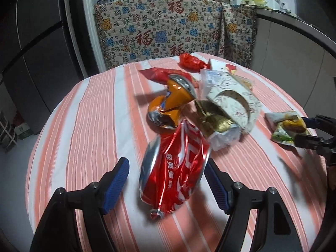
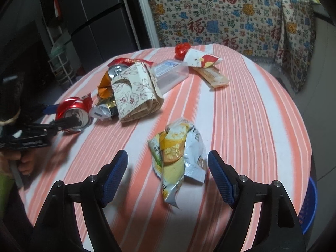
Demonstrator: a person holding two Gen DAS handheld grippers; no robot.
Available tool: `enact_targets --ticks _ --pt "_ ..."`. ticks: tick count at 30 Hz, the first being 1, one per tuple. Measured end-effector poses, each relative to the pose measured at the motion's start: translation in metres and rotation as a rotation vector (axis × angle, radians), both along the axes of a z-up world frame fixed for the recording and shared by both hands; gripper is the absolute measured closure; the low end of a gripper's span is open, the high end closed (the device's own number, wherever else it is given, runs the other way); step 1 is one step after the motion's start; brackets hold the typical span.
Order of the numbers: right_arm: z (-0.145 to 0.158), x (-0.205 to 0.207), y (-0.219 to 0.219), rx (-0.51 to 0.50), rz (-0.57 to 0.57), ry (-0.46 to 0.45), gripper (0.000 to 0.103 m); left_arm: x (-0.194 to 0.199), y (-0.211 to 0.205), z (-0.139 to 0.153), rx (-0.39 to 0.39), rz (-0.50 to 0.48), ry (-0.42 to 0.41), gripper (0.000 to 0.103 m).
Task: Collect trash
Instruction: 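Grasp the crushed red can with the left tool while the right tool grasps the yellow snack bag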
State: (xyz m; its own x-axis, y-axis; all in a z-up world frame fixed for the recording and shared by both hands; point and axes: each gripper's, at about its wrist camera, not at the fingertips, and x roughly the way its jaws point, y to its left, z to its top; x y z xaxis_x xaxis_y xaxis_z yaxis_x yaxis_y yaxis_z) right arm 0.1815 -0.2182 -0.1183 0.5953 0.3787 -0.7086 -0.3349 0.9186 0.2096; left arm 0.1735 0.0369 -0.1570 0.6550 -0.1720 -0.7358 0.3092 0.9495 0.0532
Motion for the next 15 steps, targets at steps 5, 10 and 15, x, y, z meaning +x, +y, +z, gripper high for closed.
enact_targets --ticks 5,10,15 --pt "0.000 0.011 0.003 0.003 0.029 0.031 0.023 0.008 0.007 -0.004 -0.054 0.009 0.029 0.032" --pt "-0.002 0.018 0.004 -0.006 0.020 0.082 0.073 0.001 0.004 -0.005 -0.045 -0.015 0.031 0.059" --pt "0.007 0.007 -0.002 0.020 0.026 0.070 0.076 -0.009 0.009 -0.002 -0.081 0.005 0.036 0.060"
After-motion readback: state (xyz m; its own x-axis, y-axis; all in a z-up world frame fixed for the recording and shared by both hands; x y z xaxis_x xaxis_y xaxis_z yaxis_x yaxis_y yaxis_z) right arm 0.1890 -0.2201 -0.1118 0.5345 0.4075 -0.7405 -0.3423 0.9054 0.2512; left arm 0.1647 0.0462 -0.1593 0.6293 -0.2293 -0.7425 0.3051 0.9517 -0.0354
